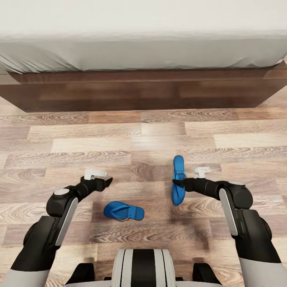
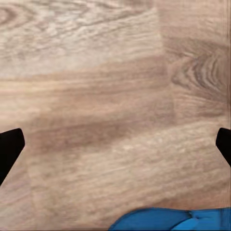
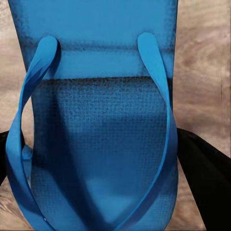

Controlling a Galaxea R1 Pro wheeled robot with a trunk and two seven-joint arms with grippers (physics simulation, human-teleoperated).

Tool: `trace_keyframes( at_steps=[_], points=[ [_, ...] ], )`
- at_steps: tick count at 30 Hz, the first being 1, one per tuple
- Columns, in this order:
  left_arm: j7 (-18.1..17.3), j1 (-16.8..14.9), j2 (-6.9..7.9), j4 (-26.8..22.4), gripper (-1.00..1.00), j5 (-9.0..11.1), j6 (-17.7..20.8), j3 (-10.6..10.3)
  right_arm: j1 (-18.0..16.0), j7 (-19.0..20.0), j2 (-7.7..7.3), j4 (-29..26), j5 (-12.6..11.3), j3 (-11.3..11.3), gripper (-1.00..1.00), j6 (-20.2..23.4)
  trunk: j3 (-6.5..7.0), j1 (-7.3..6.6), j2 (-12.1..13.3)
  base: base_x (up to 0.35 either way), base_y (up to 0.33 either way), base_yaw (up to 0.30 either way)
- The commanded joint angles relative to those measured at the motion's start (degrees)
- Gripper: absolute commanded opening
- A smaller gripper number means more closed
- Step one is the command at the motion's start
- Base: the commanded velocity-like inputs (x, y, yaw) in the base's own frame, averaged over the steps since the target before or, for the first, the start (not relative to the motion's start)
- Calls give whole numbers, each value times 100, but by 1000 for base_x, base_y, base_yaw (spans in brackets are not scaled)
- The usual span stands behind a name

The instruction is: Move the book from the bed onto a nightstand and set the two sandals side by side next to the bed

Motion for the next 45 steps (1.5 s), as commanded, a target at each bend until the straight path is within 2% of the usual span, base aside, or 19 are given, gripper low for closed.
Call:
trace_keyframes(
  at_steps=[1,3,6,9,21,24,26,31,32,36,38,41,42,44,45],
  points=[
    [-23,31,34,28,100,1,-1,-37,-8,-11,-33,-4,-63,-38,-100,29,-3,-1,-1,0,0,0],
    [-88,24,72,92,100,-64,-65,-100,-12,-13,-93,-4,-62,-62,-100,36,-3,-1,-1,0,0,0],
    [-128,24,72,176,100,-157,-161,-197,-12,-13,-93,-4,-62,-62,-100,36,-3,-1,-1,0,0,0],
    [-128,24,72,176,100,-253,-257,-198,-12,-13,-93,-4,-62,-62,-100,36,-3,-1,-1,0,0,0],
    [-128,24,72,176,100,-261,-311,-198,-12,-13,-93,-4,-62,-62,-100,36,-3,-1,-1,0,0,0],
    [-129,-63,166,78,100,-164,-214,-261,-80,-41,-20,1,-54,-94,-100,75,-3,-1,-1,0,0,0],
    [-125,-94,230,14,100,-187,-150,-325,-123,-57,44,3,-51,-111,-100,75,-3,-1,-1,0,0,0],
    [-114,-113,391,-13,100,-195,10,-394,-144,-59,70,4,-45,-124,-100,75,-3,-1,-1,0,0,0],
    [-109,-117,402,-13,100,-196,643,-398,-146,-59,72,4,-44,-124,-100,75,-3,-1,-1,0,0,0],
    [-94,-118,424,-11,100,-237,669,-408,-148,-59,74,4,-42,-122,-100,75,-3,-1,-1,0,0,0],
    [-94,-90,428,-12,100,-461,657,-421,-149,-59,75,4,-43,-127,-100,75,-3,-1,-1,0,0,0],
    [-93,-69,426,-7,100,-834,639,-597,-149,-59,75,4,-43,-129,-100,75,-3,-1,-1,0,0,-65],
    [-93,-64,425,15,100,-1087,634,-790,-149,-59,75,4,-42,-129,-100,75,-3,-1,-1,0,0,-162],
    [-92,-60,425,65,100,-1373,634,-993,-149,-59,75,4,-42,-129,-100,75,-3,-1,-1,0,0,-190],
    [-99,-62,425,139,100,-1666,641,-1147,-149,-59,75,4,-41,-130,-100,75,-3,-1,-1,0,0,-223]
  ],
)
